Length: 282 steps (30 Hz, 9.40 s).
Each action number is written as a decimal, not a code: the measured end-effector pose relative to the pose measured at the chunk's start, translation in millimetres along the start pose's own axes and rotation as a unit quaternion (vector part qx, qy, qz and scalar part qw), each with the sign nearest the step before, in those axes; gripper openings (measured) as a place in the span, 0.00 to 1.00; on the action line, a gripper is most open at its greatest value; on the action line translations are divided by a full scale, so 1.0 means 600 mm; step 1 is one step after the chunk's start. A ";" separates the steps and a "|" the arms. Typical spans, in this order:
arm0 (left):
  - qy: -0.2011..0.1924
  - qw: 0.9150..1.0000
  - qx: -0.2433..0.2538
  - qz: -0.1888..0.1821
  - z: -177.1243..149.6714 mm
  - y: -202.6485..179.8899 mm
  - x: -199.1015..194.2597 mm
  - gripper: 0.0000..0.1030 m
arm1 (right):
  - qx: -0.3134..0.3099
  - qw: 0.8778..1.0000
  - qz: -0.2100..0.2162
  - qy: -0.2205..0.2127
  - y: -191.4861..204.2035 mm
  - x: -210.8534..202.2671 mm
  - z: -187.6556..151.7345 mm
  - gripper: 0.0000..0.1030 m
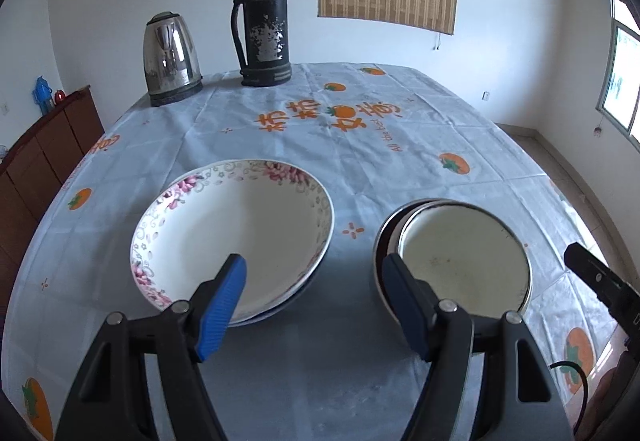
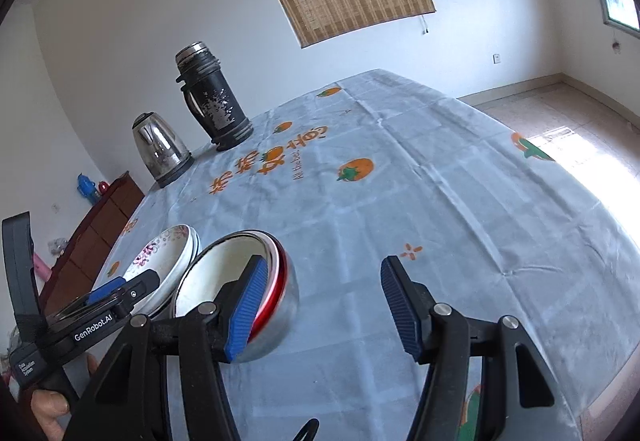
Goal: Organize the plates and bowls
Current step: 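Withdraw both grippers from the nested bowls, then close the left gripper on the steel basin rim, then lift the nested bowls with the left gripper, then close the right gripper on the nested bowls' rim beside the left gripper, then carry the nested bowls with both grippers toward the plate stack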
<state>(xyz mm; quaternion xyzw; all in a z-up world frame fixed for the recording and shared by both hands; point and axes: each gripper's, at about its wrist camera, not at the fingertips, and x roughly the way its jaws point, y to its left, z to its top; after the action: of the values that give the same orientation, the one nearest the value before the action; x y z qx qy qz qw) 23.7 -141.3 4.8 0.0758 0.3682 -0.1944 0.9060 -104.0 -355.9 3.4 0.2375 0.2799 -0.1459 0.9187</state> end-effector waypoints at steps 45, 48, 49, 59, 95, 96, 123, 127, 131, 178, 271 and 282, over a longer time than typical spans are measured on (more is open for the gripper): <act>-0.032 0.992 -0.108 -0.062 -0.039 -0.003 -0.013 0.73 | 0.018 0.998 0.061 0.001 0.006 0.009 -0.036 0.73; -0.011 0.989 -0.122 -0.079 -0.038 -0.007 -0.001 0.71 | 0.020 0.997 0.072 0.009 0.010 0.014 -0.031 0.73; -0.006 0.989 -0.128 -0.079 -0.039 -0.008 0.004 0.68 | 0.020 0.997 0.076 0.009 0.012 0.015 -0.029 0.73; 0.029 0.980 -0.169 -0.096 -0.026 -0.006 0.042 0.48 | 0.010 0.997 0.078 0.021 0.032 0.036 -0.011 0.73; 0.097 0.978 -0.138 -0.123 -0.011 -0.067 0.104 0.48 | -0.002 0.997 -0.014 0.080 0.013 0.089 -0.001 0.73; 0.098 0.978 -0.137 -0.126 -0.010 -0.069 0.105 0.48 | -0.005 0.997 -0.020 0.080 0.012 0.089 0.000 0.73; 0.115 0.978 -0.091 -0.150 0.004 -0.089 0.130 0.32 | 0.032 0.997 -0.016 0.062 -0.004 0.073 -0.006 0.63; 0.109 0.980 -0.084 -0.142 0.006 -0.091 0.128 0.30 | 0.032 0.997 -0.005 0.068 0.002 0.078 -0.005 0.60; 0.105 0.980 -0.090 -0.140 0.009 -0.085 0.123 0.29 | 0.025 0.997 0.002 0.073 0.012 0.083 -0.007 0.57; 0.093 0.980 -0.079 -0.156 -0.041 -0.080 0.062 0.23 | 0.021 0.997 -0.012 0.077 0.023 0.043 -0.052 0.30; 0.011 0.983 -0.163 -0.081 -0.110 0.184 -0.115 0.24 | -0.086 0.991 0.068 0.071 0.307 -0.033 -0.140 0.30; 0.007 0.983 -0.170 -0.072 -0.103 0.199 -0.115 0.24 | -0.091 0.990 0.078 0.072 0.323 -0.023 -0.135 0.30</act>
<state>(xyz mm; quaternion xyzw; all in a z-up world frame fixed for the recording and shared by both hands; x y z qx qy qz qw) -12.0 5.4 7.8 -0.1052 0.4065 -0.1935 0.8867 -73.2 -148.8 21.0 0.1837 0.3384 -0.0296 0.9224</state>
